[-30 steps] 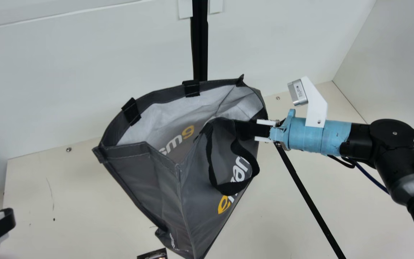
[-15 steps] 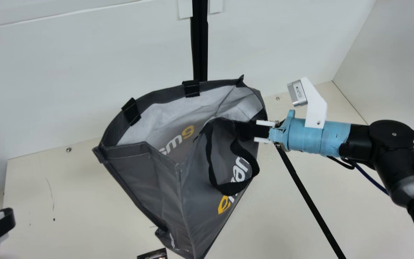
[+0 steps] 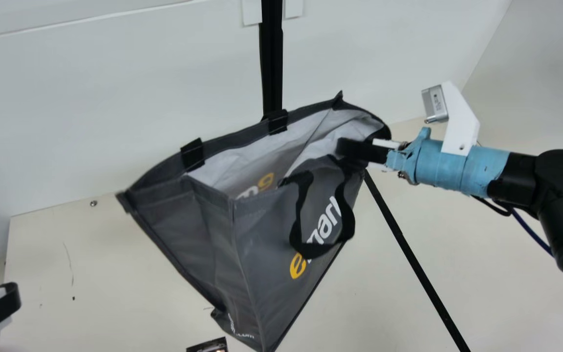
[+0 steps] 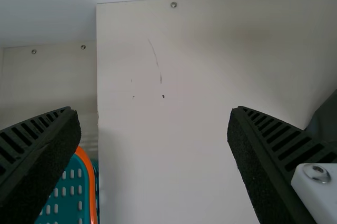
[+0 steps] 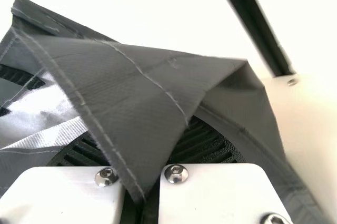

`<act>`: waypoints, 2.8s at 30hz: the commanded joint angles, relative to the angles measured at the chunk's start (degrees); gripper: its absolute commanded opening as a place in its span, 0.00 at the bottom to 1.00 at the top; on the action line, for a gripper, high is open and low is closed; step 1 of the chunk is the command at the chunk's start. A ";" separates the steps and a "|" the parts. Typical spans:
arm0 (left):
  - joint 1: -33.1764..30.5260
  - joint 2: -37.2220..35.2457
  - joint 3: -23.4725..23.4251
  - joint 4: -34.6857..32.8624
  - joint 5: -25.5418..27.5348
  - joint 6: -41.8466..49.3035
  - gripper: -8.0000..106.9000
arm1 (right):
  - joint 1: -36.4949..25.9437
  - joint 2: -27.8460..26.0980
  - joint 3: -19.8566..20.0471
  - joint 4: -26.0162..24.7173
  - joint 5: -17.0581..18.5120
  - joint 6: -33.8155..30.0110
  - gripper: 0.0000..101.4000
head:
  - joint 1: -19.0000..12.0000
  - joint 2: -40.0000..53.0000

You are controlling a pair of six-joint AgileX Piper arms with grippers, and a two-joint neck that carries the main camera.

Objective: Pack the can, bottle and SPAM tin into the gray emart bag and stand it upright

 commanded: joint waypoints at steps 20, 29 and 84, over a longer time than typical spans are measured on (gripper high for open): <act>0.00 0.00 0.00 0.00 0.00 0.00 0.85 | -10.15 3.74 -10.56 -4.33 -4.82 2.87 0.00 | -1.30 -0.14; 0.00 0.00 0.00 0.00 0.00 0.00 0.85 | -14.84 6.71 -15.81 -6.50 -5.51 4.16 0.00 | -1.30 -0.14; 0.00 0.00 0.00 0.00 0.00 0.00 0.85 | -32.88 23.94 -42.03 -15.58 -5.58 12.58 0.46 | -1.30 -0.14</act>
